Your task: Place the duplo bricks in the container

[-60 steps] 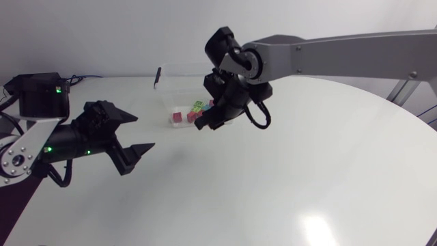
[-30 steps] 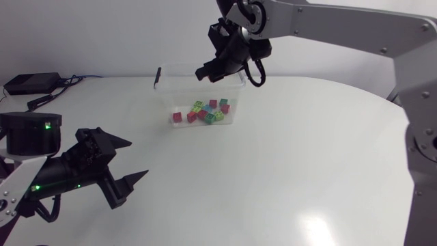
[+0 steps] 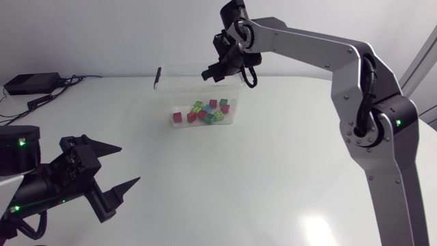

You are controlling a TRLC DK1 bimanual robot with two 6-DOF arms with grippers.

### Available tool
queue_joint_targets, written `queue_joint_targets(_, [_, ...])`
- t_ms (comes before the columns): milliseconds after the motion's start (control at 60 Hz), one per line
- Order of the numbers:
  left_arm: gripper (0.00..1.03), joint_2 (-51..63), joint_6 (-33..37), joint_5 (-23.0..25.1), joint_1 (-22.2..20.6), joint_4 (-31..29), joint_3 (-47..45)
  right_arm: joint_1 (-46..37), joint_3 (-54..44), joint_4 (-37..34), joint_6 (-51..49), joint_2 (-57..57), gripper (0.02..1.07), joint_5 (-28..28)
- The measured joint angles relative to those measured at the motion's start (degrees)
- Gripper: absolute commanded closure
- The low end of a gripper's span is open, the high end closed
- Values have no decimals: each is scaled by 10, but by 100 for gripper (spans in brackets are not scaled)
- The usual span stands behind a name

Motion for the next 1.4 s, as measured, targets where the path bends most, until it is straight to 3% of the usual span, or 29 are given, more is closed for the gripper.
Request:
queue_joint_targets(283, [5,-43,-5,0,19,-21,0,0,-40,48,-1,-25,6,3])
queue_joint_targets(517, [5,-92,-20,0,52,-40,0,-1,-257,127,-10,-199,6,46])
queue_joint_targets(833, [5,-179,-81,-9,112,-59,0,-20,-495,148,-22,-465,6,90])
queue_joint_targets(1167, [4,-196,-137,-31,147,-65,0,-65,-691,137,12,-639,6,93])
queue_joint_targets(1400, [4,-226,-165,-45,153,-54,-7,-80,-777,157,17,-760,6,127])
